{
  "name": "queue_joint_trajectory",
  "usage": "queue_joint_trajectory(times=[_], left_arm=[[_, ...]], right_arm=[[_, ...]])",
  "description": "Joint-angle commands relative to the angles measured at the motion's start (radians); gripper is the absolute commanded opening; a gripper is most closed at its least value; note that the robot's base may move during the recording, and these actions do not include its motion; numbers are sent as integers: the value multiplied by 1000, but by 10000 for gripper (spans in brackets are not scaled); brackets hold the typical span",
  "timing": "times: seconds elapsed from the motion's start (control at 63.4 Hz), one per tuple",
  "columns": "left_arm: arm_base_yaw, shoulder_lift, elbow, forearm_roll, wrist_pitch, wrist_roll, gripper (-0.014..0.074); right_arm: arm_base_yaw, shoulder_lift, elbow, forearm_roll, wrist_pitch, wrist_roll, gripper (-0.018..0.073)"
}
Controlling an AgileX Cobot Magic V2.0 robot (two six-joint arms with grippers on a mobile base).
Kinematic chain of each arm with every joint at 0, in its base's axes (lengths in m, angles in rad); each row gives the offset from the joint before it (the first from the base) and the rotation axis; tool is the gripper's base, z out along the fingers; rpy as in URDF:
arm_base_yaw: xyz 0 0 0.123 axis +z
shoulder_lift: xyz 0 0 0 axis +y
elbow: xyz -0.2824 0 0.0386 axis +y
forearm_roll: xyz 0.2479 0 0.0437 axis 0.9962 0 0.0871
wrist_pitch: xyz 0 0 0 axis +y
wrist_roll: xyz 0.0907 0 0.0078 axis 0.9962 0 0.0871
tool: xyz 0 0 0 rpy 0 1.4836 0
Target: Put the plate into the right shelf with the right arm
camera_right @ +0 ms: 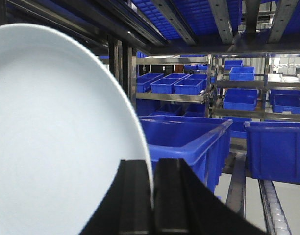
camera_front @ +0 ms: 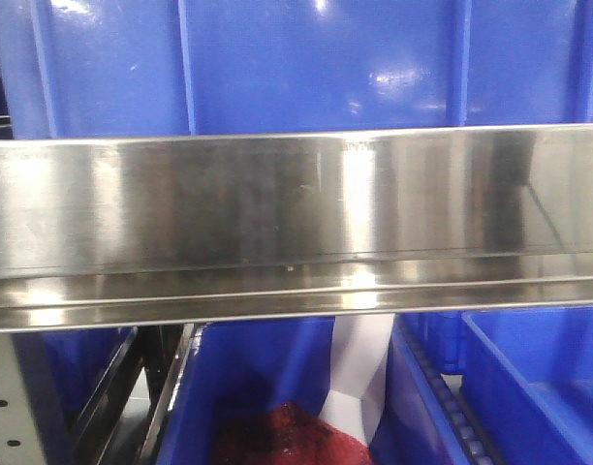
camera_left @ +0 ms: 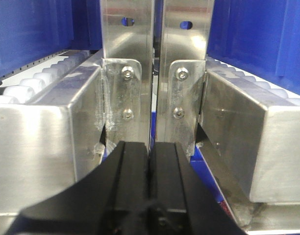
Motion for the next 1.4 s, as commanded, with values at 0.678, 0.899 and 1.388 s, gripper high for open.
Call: queue_joint_trajectory(times=[0.678,0.899,1.388], left_arm=[[1,-6,10,-6,-85,-3,-47],[1,-6,10,-6,-85,-3,-47],[1,-6,10,-6,-85,-3,-47]], right_arm=[[-3,351,-432,60,-76,-3,57],[-3,681,-684,60,25,-3,57],[-3,1187,-959,57,55,-3,60]])
